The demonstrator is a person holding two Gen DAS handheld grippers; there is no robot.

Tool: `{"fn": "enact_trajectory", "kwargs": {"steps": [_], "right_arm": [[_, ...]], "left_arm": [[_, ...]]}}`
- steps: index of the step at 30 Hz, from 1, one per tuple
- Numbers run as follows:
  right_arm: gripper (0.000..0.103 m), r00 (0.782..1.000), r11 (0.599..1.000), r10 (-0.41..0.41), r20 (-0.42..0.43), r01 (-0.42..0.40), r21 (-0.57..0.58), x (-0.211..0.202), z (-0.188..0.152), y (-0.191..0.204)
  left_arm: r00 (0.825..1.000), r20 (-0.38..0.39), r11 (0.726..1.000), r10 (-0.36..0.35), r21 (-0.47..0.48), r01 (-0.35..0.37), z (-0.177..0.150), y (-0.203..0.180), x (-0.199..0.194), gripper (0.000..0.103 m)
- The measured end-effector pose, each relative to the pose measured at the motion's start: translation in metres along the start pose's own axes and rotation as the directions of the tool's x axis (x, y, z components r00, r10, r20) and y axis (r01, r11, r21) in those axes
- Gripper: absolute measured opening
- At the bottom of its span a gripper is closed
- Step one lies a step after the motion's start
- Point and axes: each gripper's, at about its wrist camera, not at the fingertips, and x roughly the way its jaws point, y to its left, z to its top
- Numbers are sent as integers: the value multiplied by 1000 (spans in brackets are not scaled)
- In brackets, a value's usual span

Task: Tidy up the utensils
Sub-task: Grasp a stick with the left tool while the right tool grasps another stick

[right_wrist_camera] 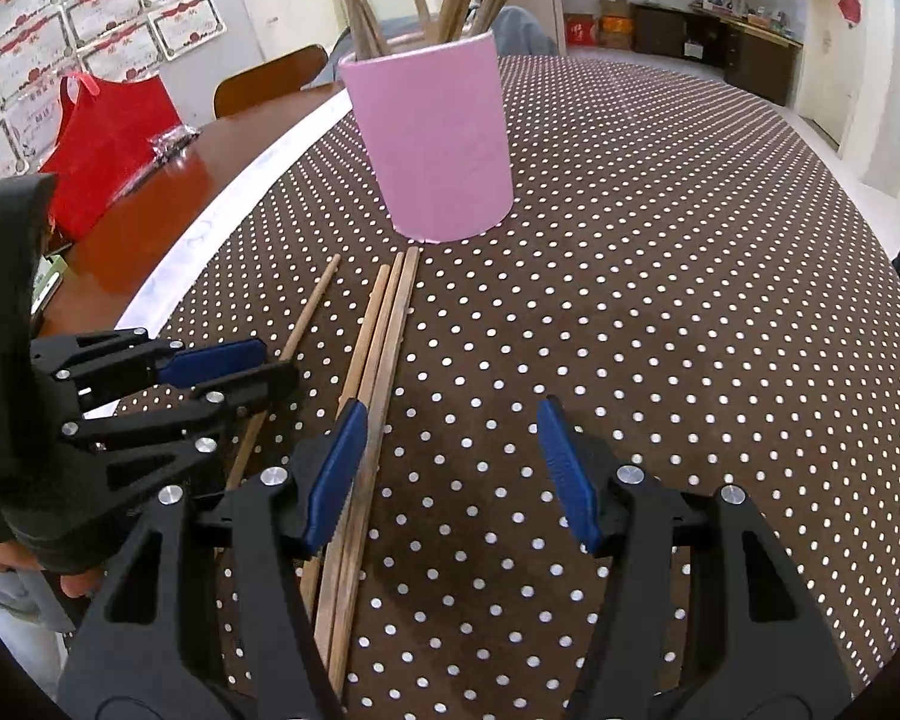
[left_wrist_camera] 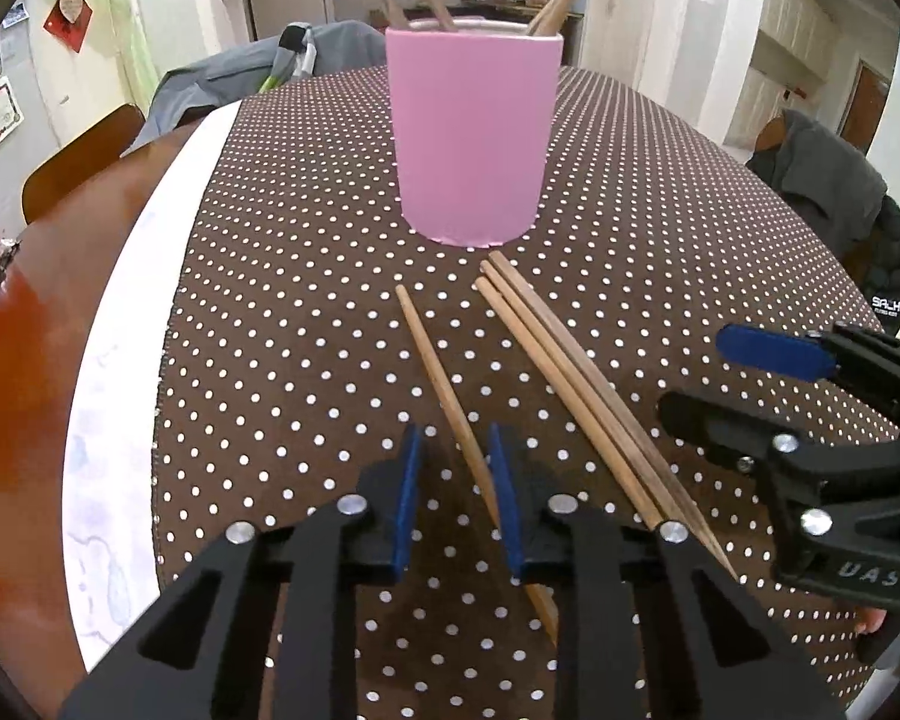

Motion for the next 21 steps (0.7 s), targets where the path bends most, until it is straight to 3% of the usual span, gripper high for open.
{"fn": "enact_trajectory", "kwargs": {"steps": [6, 21], "right_arm": [[59, 999, 1000, -20, -28, 20, -15, 13, 4, 7], [60, 980, 970, -184, -71, 169, -172, 32, 25, 37]], "left_arm": [[1000, 1, 1000, -8, 7, 8, 0, 1, 1, 23], [1000, -6, 1000, -18, -9, 18, 1, 6, 1, 22]]}}
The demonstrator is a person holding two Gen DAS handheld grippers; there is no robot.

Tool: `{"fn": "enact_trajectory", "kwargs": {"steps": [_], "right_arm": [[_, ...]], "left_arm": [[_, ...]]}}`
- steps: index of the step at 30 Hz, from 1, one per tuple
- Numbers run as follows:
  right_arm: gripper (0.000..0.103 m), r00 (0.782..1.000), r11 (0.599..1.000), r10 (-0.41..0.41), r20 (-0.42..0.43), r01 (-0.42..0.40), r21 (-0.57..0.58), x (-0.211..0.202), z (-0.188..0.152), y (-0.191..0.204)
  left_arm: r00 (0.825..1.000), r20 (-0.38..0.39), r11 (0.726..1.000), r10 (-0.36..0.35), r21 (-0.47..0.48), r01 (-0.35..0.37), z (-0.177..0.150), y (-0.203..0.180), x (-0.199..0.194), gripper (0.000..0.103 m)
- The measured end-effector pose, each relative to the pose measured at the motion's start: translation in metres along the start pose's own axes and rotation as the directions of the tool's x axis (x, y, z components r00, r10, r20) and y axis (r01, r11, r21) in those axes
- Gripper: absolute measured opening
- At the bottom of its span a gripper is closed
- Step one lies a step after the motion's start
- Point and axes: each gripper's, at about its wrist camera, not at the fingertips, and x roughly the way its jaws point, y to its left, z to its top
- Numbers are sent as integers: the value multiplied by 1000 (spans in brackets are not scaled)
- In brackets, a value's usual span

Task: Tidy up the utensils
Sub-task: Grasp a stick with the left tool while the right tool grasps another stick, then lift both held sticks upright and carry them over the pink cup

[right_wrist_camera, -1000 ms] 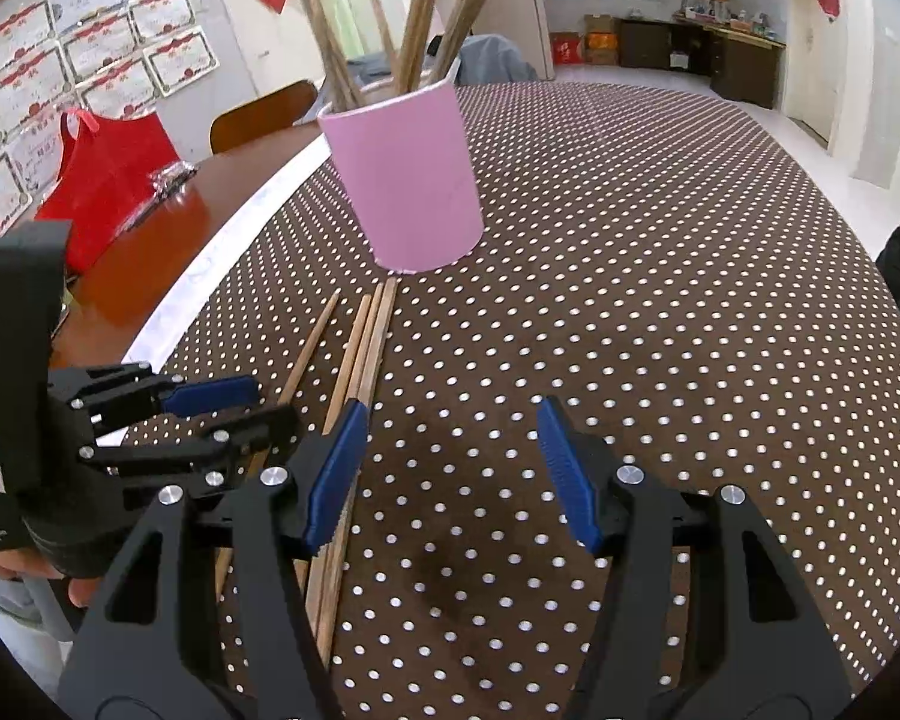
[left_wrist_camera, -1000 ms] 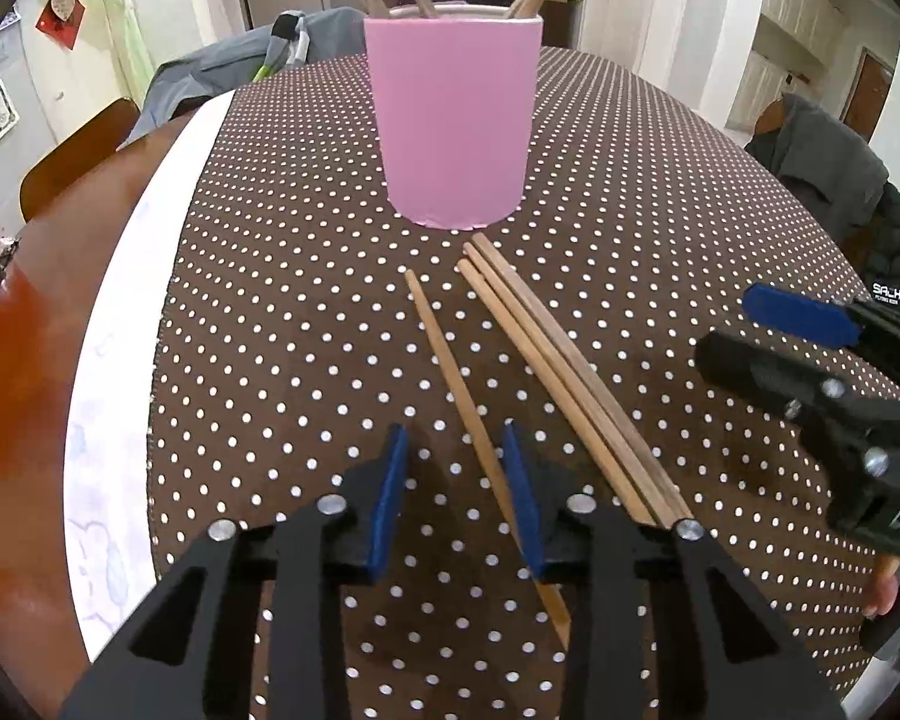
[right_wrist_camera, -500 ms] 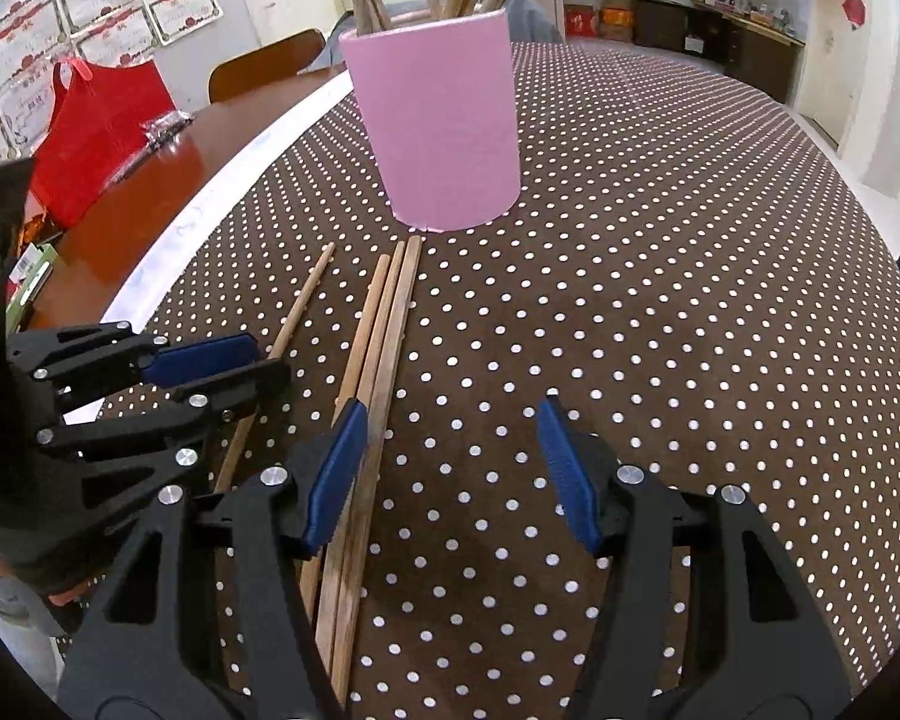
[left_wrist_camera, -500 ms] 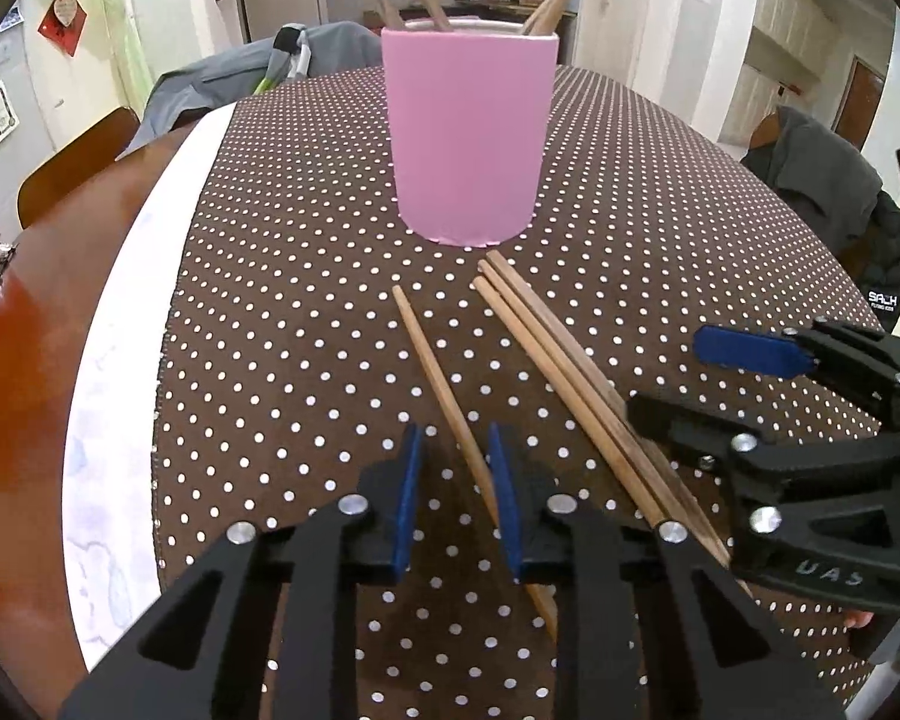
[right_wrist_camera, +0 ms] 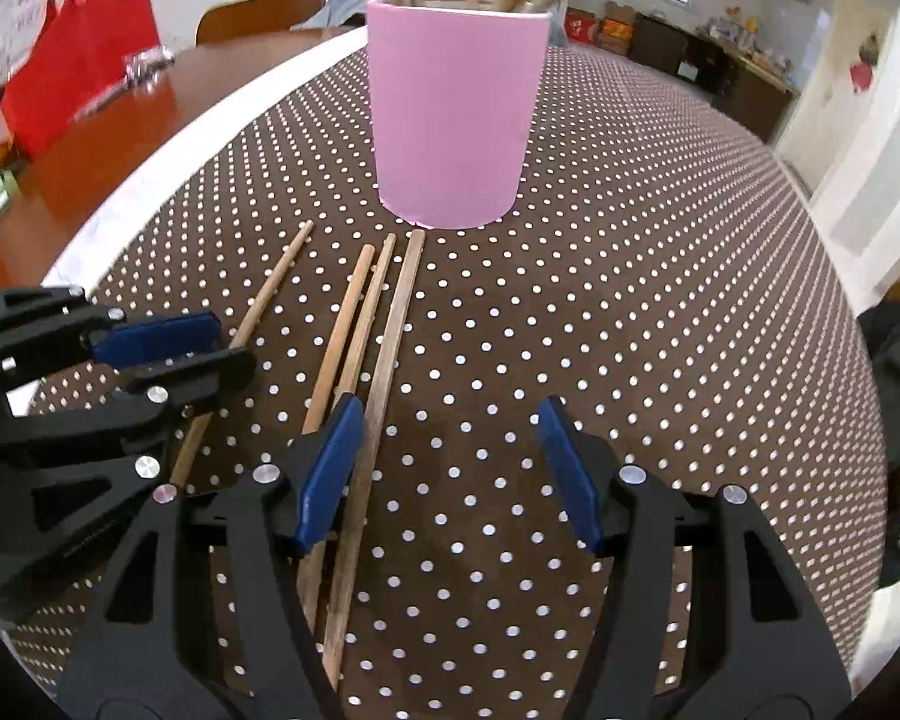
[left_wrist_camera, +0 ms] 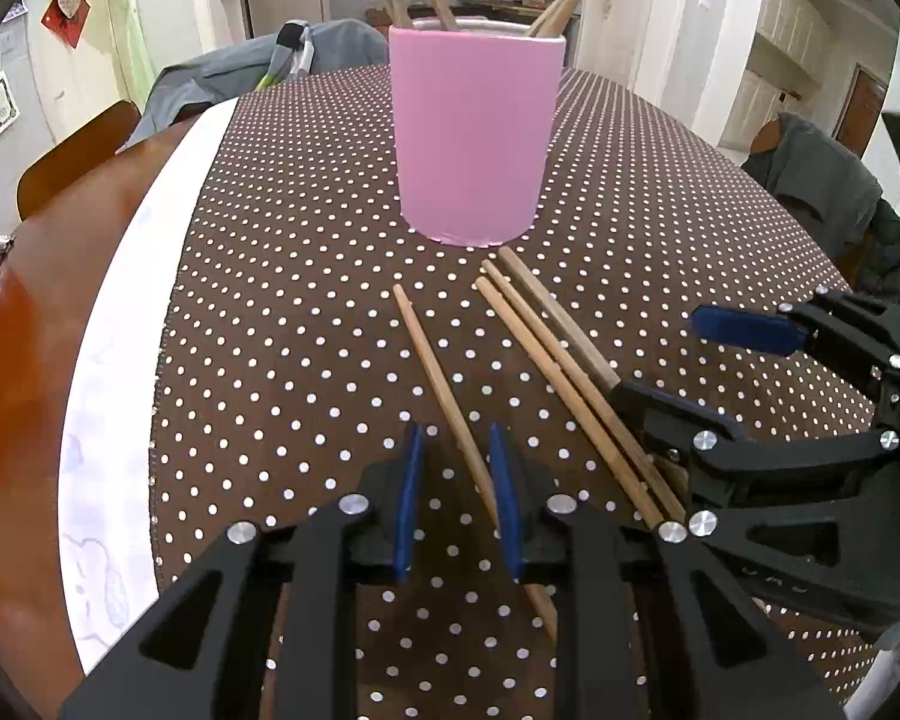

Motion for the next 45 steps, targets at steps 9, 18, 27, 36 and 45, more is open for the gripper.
{"fn": "enact_trajectory", "kwargs": {"steps": [9, 18, 27, 36, 45], "right_arm": [[29, 992, 993, 84, -92, -91, -74, 10, 25, 14], [8, 977, 981, 193, -88, -192, 19, 14, 27, -14], [6, 960, 956, 281, -21, -278, 89, -8, -4, -51], [6, 928, 930, 328, 175, -350, 113, -63, -15, -75], [6, 851, 908, 328, 410, -403, 112, -118, -2, -95]], "left_arm": [[999, -29, 1000, 26, -3, -26, 4, -1, 1, 15], [999, -38, 999, 17, -50, -19, 4, 6, 0, 7], [999, -23, 998, -46, -51, 45, 1, 1, -4, 5], [986, 153, 997, -71, -15, 74, 12, -14, -51, 5], [903, 422, 997, -78, 8, 82, 35, -21, -103, 5]]}}
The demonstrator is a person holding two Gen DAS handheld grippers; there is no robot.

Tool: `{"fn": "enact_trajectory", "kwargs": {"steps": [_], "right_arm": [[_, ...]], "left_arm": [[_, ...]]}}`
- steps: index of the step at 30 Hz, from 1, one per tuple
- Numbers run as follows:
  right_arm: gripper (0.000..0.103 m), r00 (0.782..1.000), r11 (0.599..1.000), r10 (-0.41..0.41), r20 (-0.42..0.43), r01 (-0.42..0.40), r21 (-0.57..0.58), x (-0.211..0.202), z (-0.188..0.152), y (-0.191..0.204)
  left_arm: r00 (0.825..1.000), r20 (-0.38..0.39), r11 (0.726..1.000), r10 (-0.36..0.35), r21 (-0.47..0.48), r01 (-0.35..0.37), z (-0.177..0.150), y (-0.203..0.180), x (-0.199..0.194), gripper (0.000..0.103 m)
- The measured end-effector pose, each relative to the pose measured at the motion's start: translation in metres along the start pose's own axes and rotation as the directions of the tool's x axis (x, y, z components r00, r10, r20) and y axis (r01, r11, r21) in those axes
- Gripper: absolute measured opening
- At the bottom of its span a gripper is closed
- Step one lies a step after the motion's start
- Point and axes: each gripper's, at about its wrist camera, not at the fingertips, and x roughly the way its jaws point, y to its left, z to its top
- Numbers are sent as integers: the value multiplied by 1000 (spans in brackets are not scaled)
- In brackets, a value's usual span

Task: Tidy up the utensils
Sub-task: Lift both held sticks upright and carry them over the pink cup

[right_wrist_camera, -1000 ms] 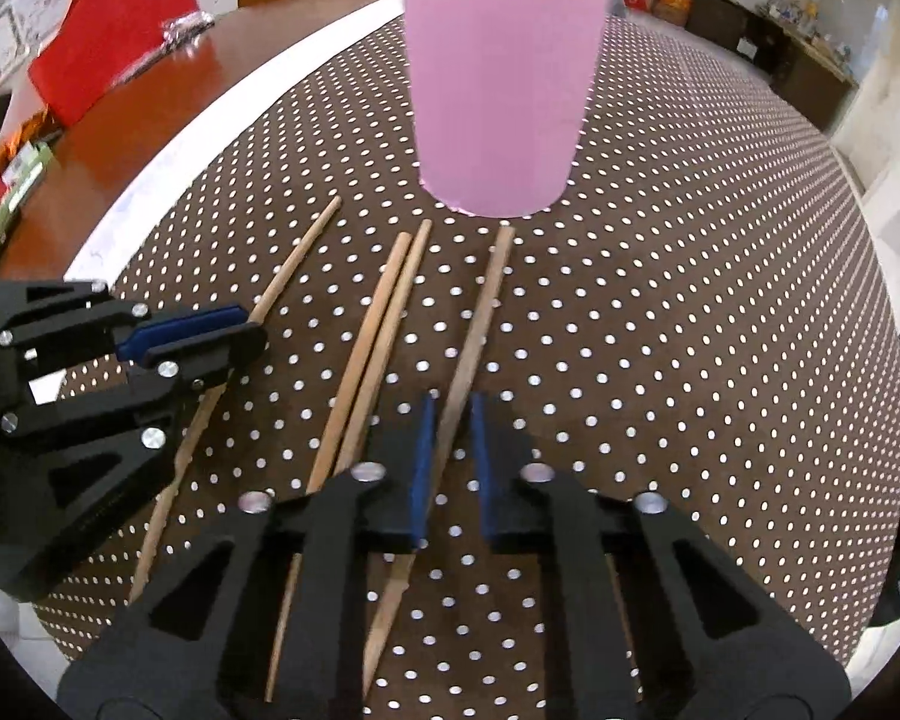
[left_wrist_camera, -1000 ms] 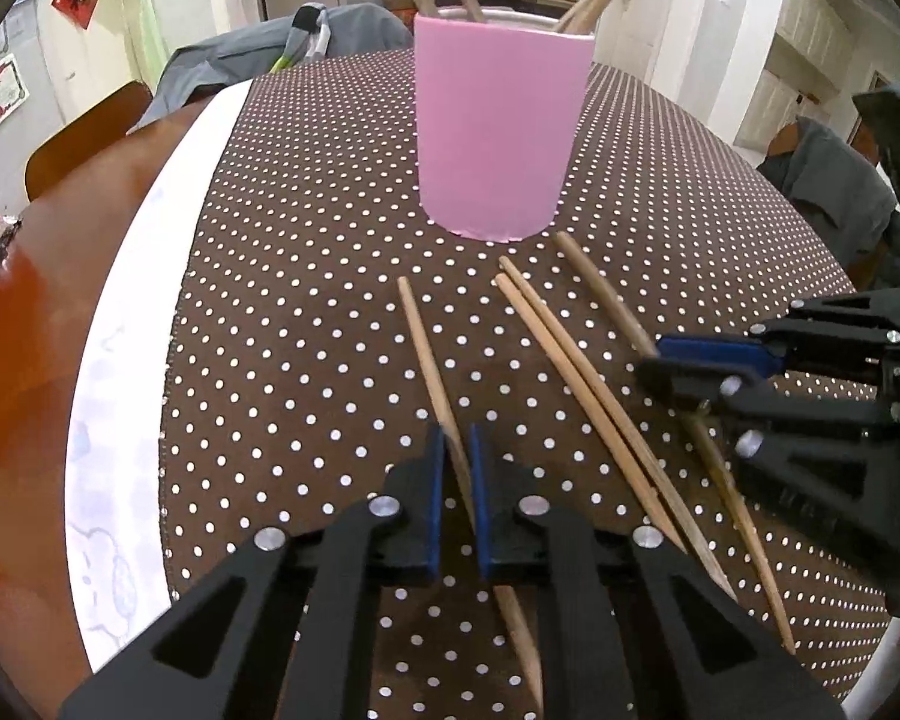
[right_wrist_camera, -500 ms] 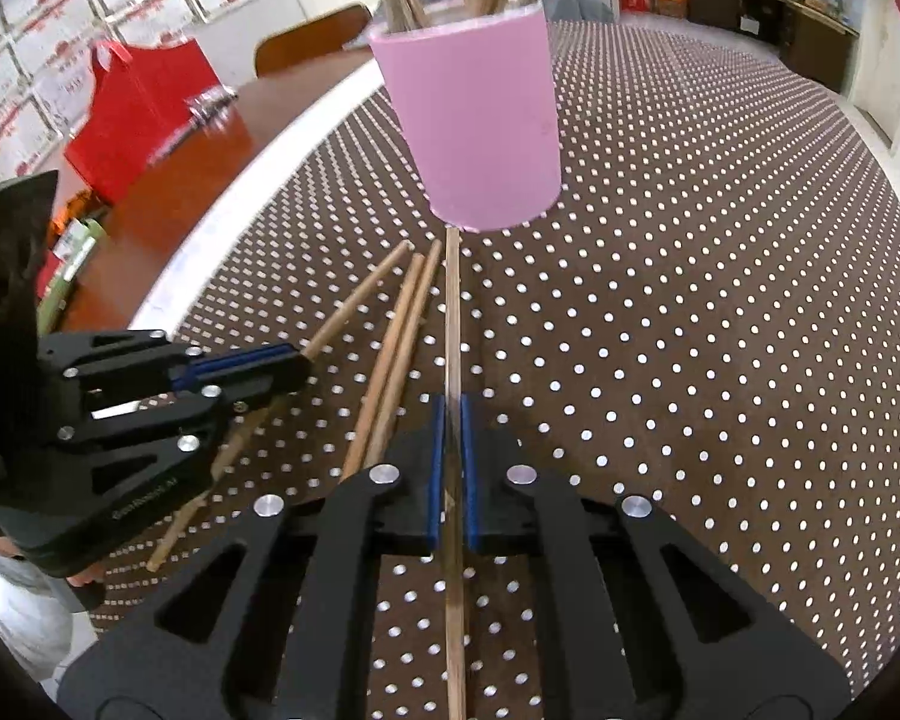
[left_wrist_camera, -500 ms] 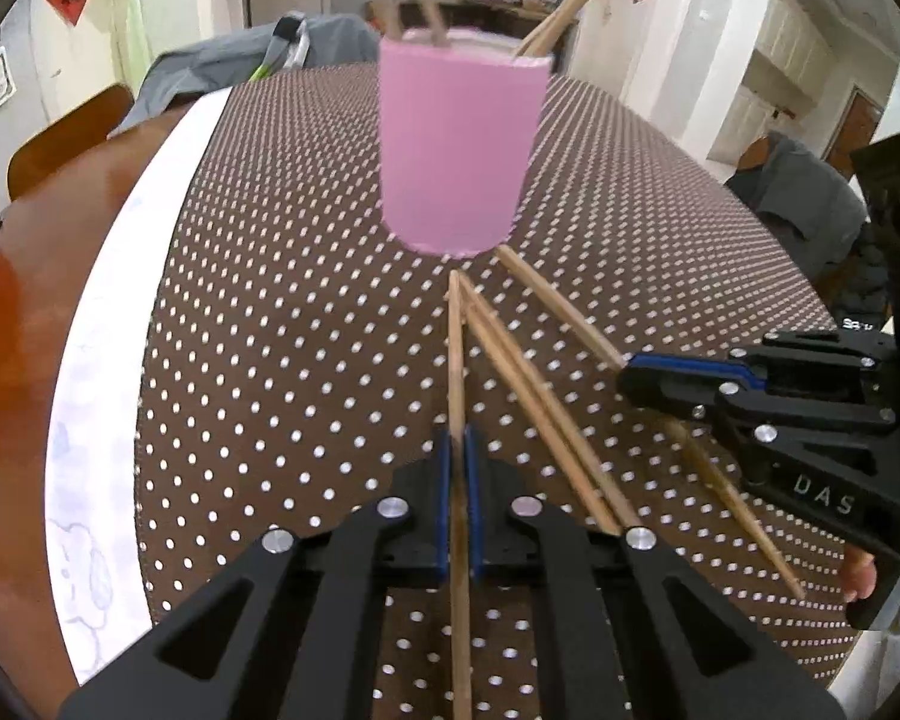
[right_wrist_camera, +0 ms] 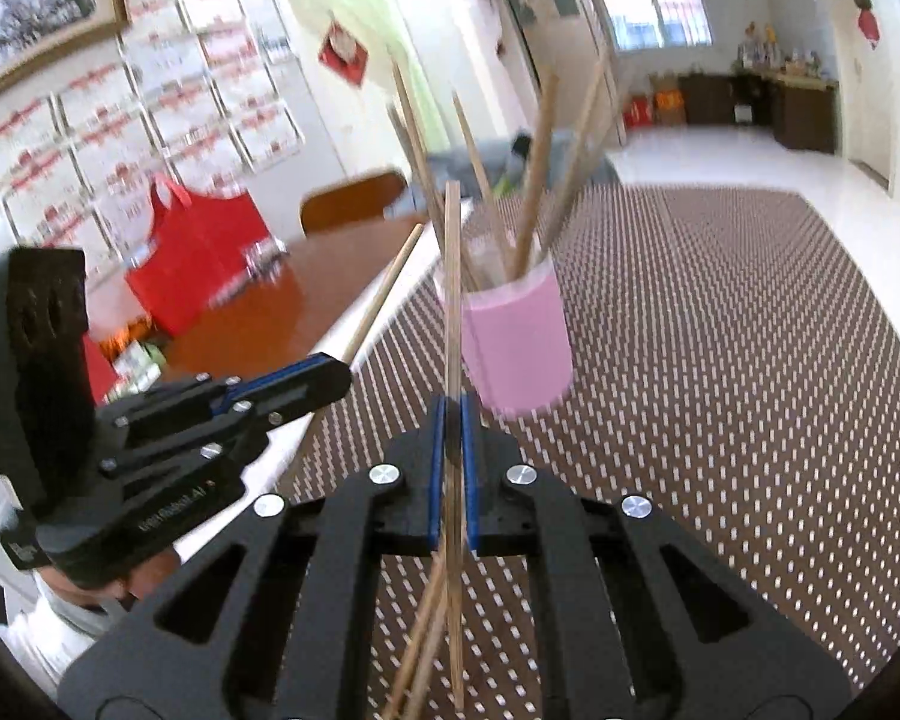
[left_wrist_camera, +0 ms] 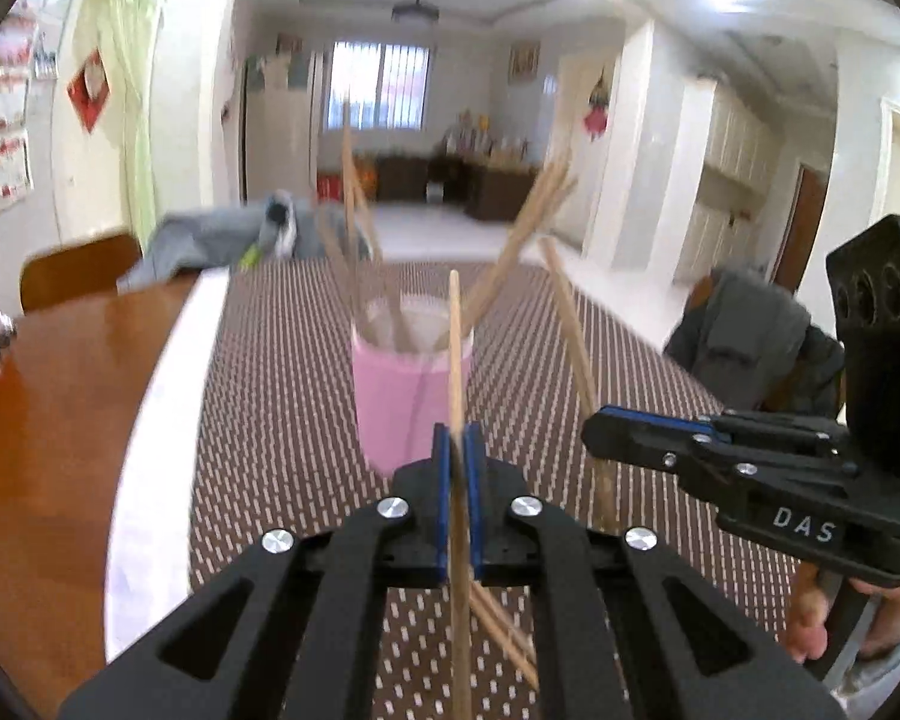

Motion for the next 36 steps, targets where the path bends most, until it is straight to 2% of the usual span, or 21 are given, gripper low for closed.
{"fn": "enact_trajectory", "kwargs": {"steps": [5, 8, 12, 16, 22, 27, 29, 32, 36], "right_arm": [[6, 994, 1000, 16, 111, -14, -22, -10, 28, 14], [6, 987, 999, 17, 158, -11, -41, -1, 49, 30], [6, 976, 998, 10, 219, 3, -57, -3, 64, 36], [6, 963, 996, 1, 270, 22, -81, 1, 75, 41], [6, 952, 992, -18, 306, 54, -110, 11, 90, 49], [6, 946, 990, -54, 321, 92, -103, 19, 103, 43], [6, 941, 992, -60, 334, 95, -89, 20, 106, 38], [6, 936, 994, -59, 347, 89, -70, 23, 108, 30], [6, 933, 995, -57, 355, 82, -55, 27, 111, 23]], "left_arm": [[987, 158, 1000, -5, 3, 5, 29, -4, -14, 5], [966, 260, 1000, -10, -24, 17, 44, 0, -18, 5], [926, 376, 996, 22, -84, 11, 55, 8, -18, 5], [899, 436, 993, 43, -118, 9, 64, 11, -11, 5], [862, 503, 994, 69, -109, -16, 77, 9, 9, 5], [808, 580, 993, 106, -108, -53, 81, 14, 26, 5], [792, 600, 992, 113, -118, -52, 83, 17, 32, 5], [777, 617, 988, 128, -146, -47, 86, 21, 42, 5], [771, 621, 984, 140, -172, -41, 90, 25, 54, 5]]}}
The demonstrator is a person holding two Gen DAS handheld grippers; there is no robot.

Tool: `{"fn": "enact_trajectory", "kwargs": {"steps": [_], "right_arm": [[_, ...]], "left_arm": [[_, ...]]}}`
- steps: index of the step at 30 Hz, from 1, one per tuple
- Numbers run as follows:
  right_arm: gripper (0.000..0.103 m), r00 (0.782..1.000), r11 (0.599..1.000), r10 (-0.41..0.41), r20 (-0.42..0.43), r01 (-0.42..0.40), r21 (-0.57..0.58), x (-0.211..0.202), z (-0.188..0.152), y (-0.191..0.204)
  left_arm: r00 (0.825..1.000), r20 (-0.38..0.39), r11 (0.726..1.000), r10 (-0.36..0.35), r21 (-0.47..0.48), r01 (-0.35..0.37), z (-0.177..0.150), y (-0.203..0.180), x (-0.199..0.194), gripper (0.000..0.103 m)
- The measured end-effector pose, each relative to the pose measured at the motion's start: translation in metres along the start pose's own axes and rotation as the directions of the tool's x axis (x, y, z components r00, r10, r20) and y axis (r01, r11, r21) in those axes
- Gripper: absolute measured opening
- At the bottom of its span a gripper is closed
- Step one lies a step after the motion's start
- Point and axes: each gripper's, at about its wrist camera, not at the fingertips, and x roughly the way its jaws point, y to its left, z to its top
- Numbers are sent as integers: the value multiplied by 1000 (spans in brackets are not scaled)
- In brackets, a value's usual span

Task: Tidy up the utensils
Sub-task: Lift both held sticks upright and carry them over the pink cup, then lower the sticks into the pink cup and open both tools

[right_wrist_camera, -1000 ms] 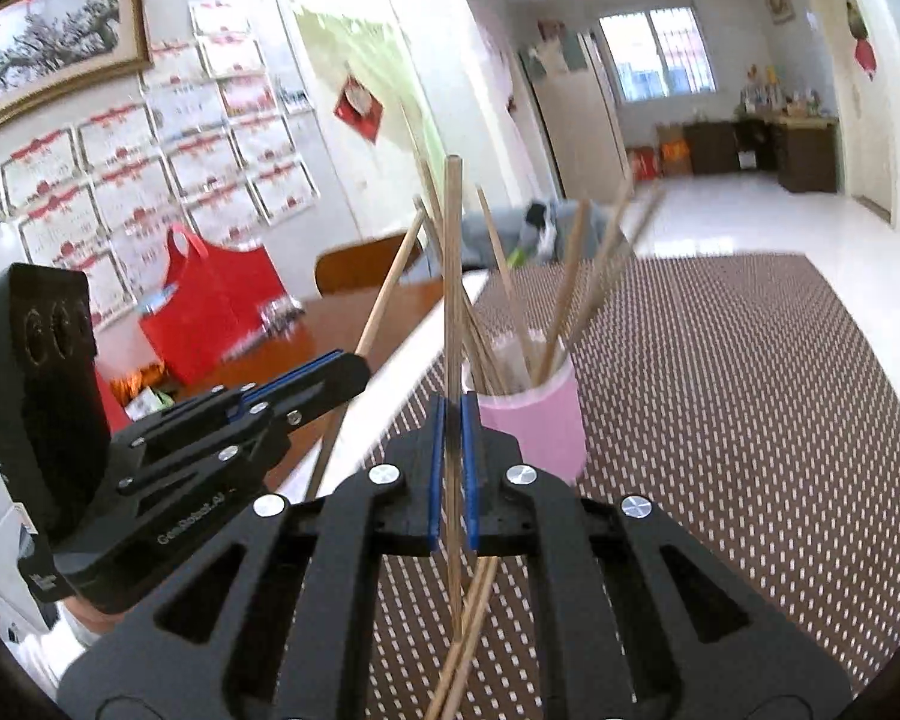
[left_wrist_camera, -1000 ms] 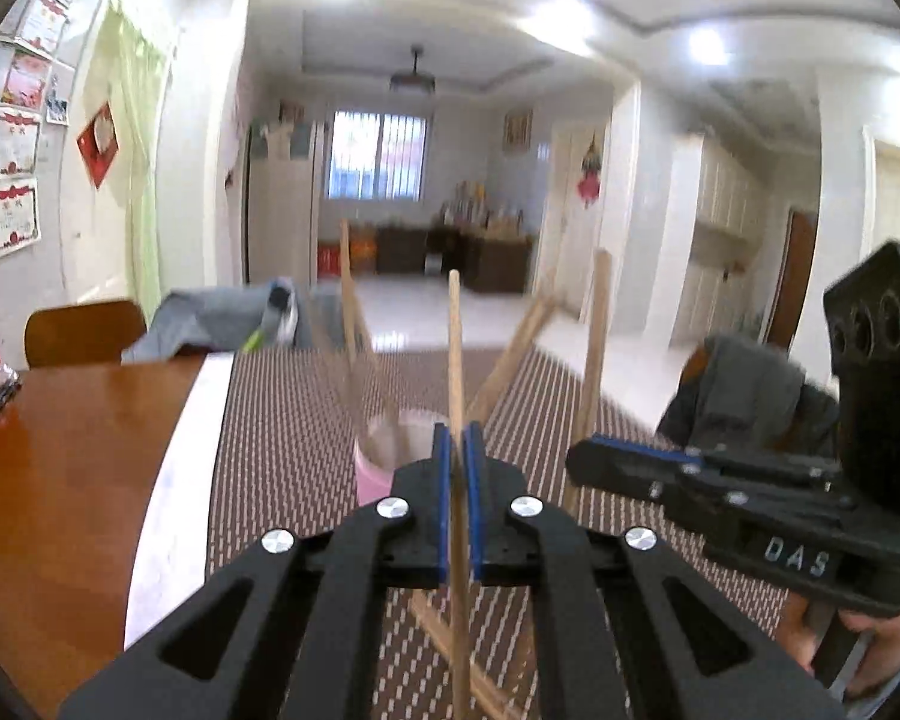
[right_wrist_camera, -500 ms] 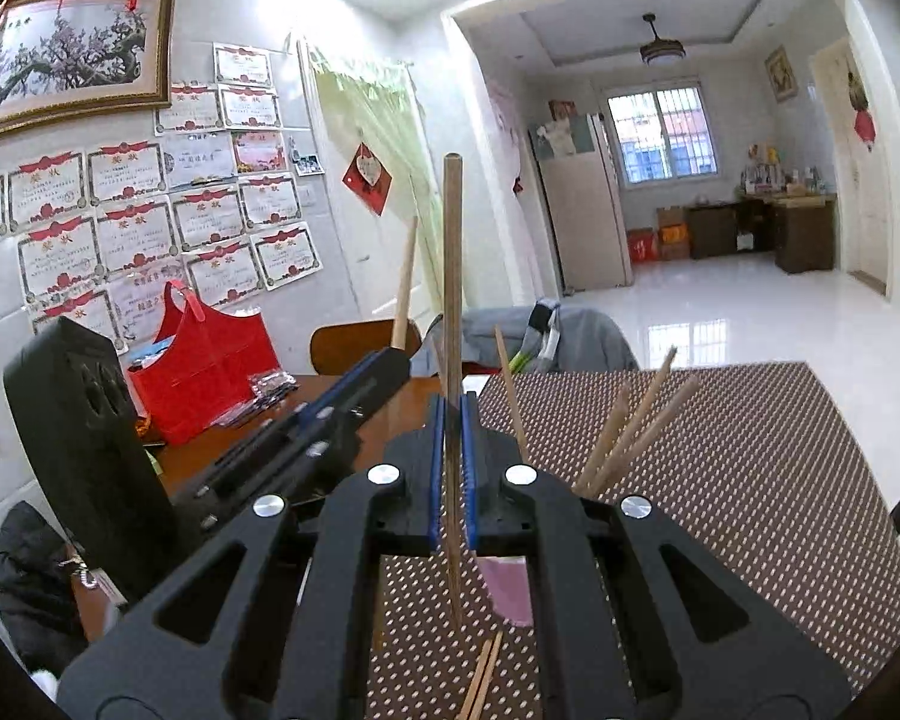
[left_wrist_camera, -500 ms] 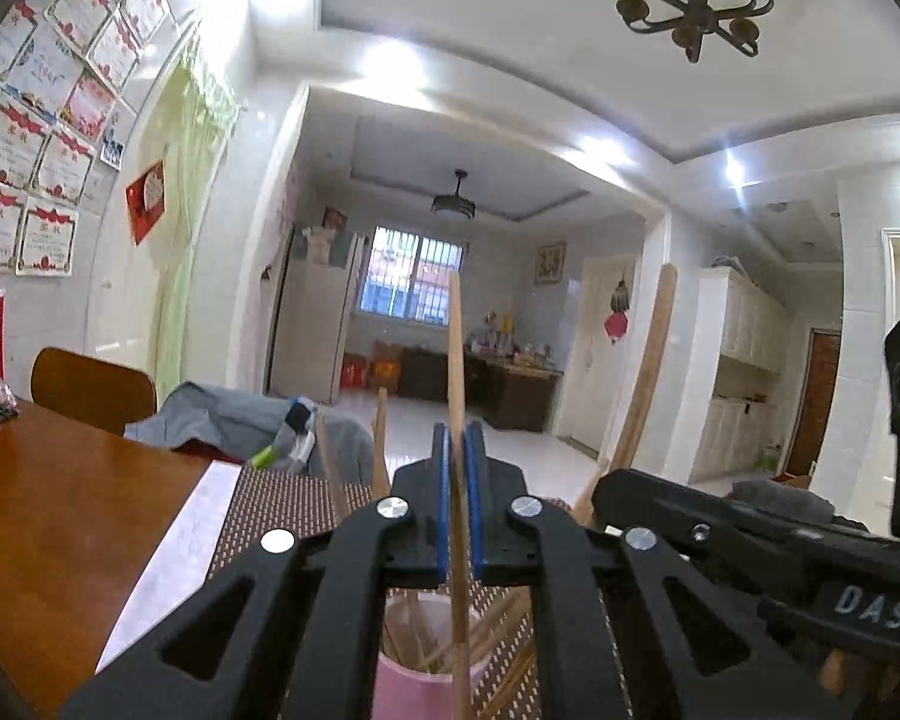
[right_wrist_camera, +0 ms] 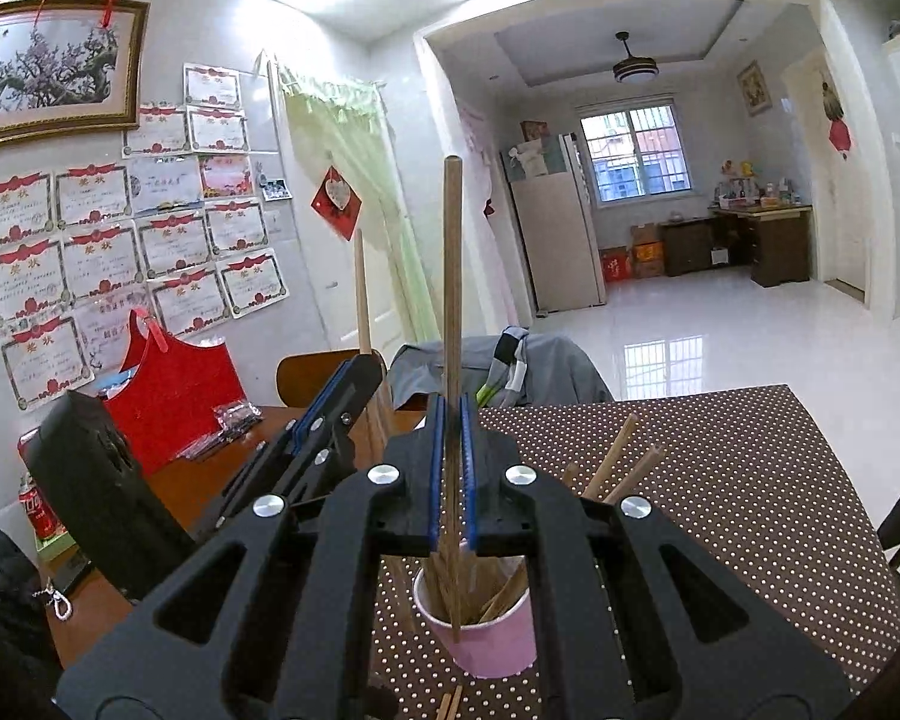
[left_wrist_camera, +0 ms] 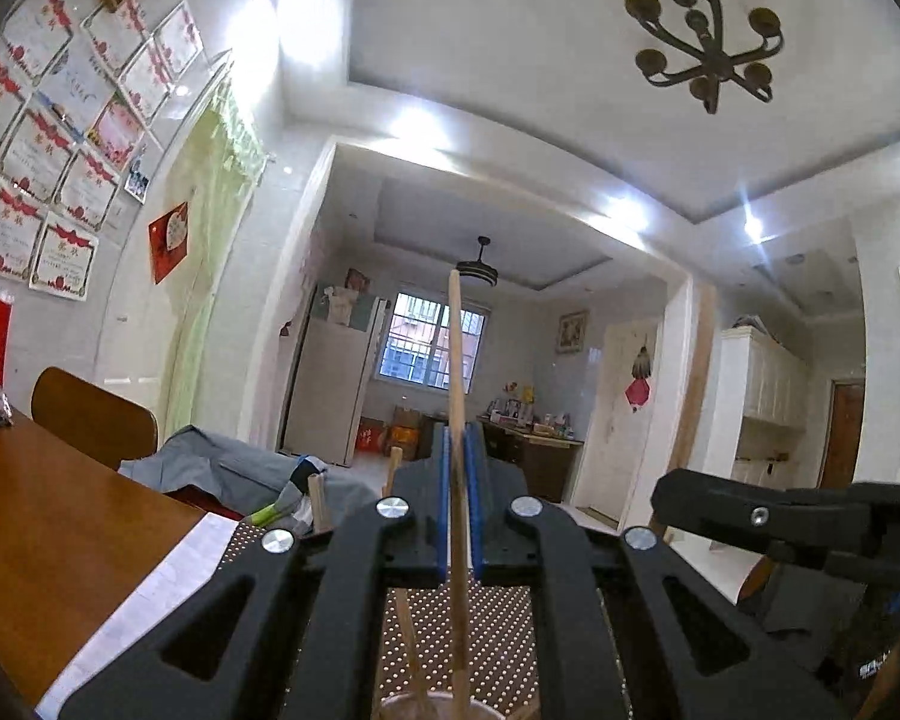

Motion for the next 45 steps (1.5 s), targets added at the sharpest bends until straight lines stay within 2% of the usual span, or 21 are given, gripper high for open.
{"fn": "enact_trajectory", "kwargs": {"steps": [4, 9, 18, 22, 24, 25, 26, 36, 42, 45], "right_arm": [[6, 1000, 1000, 1, 18, -1, 17, 1, 2, -3], [6, 999, 1000, -8, 40, 7, 26, 0, 3, -7], [6, 998, 999, -14, 69, 10, 49, 4, -1, -12], [6, 997, 999, -12, 76, 8, 52, 5, -3, -11], [6, 997, 999, -12, 78, 8, 53, 6, -4, -10], [6, 997, 998, -12, 80, 8, 55, 6, -4, -10], [6, 997, 998, -9, 81, 5, 56, 6, -4, -10], [6, 992, 999, -6, 123, 0, 50, -1, -5, -5], [6, 986, 999, -31, 161, 24, 45, -2, -9, -3], [6, 989, 998, -35, 143, 29, 48, 4, -11, -4]], "left_arm": [[999, 23, 1000, 28, 9, -28, -6, 0, 8, 5], [998, 13, 998, 66, 11, -67, -21, 0, 14, 5], [996, -41, 996, 80, 43, -78, -41, 2, 18, 5], [994, -74, 997, 75, 15, -74, -42, 6, 14, 6], [994, -89, 998, 69, -4, -70, -40, 9, 11, 15], [993, -92, 997, 68, -15, -69, -38, 10, 9, 25], [993, -94, 997, 66, -24, -69, -36, 11, 6, 27], [991, -128, 997, 49, -48, -55, -10, 10, -11, 39], [989, -147, 999, 35, -32, -40, -5, 3, -13, 39], [988, -152, 999, 31, -26, -36, -4, 2, -14, 39]]}}
